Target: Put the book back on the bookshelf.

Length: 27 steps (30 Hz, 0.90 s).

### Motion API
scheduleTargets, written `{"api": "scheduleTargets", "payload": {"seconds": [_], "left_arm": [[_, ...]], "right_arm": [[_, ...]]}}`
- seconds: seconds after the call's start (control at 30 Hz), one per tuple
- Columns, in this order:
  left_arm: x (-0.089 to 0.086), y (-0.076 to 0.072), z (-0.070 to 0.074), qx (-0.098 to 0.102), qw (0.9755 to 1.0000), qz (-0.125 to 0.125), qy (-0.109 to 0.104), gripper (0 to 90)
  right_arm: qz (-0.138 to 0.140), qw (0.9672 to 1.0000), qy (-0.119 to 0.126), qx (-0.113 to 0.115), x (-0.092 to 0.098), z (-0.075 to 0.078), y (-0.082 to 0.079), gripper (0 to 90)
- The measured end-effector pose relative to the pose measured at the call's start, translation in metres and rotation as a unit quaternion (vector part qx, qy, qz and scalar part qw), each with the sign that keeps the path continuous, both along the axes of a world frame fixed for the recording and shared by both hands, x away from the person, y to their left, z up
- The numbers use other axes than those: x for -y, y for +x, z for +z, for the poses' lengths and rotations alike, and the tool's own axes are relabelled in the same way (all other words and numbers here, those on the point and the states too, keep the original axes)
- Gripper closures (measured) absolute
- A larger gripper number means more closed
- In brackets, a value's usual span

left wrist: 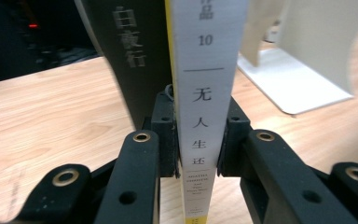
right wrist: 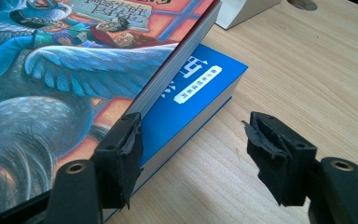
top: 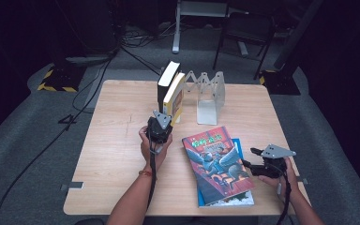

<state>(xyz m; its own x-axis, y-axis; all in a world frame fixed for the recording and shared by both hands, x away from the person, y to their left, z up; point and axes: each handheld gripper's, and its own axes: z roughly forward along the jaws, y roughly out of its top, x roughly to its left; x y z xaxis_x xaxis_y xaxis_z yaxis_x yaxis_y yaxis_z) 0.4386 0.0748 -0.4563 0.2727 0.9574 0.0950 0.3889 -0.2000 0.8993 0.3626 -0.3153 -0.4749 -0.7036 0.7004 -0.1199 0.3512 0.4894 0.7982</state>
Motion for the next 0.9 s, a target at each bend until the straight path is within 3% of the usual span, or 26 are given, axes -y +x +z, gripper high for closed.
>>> {"api": "scheduleTargets", "payload": {"seconds": [0.23, 0.4, 0.47, 0.57, 0.7, 0.83, 0.9], "left_arm": [[0.007, -0.001, 0.001, 0.003, 0.9989, 0.042, -0.022, 75.2], [0.009, -0.008, -0.002, 0.011, 0.9982, 0.051, -0.029, 75.2], [0.014, -0.009, -0.003, 0.015, 0.9983, 0.056, -0.013, 75.2], [0.021, -0.01, -0.005, 0.023, 0.9974, 0.067, -0.012, 75.2], [0.029, -0.003, -0.005, 0.023, 0.9961, 0.083, -0.018, 75.2], [0.034, 0.006, -0.005, 0.023, 0.9962, 0.082, -0.021, 75.2], [0.035, 0.014, -0.004, 0.018, 0.9956, 0.083, -0.04, 74.9]], "right_arm": [[0.001, 1.0, 0.0, 0.0, 0.0, 0.0, 0.0, 36.5], [0.002, 1.0, 0.004, -0.002, 0.001, -0.001, 0.001, 36.0], [0.0, 1.0, 0.001, 0.0, 0.0, 0.0, 0.001, 36.4], [-0.001, 1.0, -0.003, 0.002, -0.001, 0.0, 0.0, 36.8], [-0.001, 1.0, 0.001, 0.0, 0.0, 0.0, 0.0, 36.7], [0.0, 1.0, 0.001, 0.001, 0.0, 0.0, 0.0, 36.7], [0.001, 1.0, 0.001, -0.001, 0.0, 0.0, 0.0, 36.6]]}}
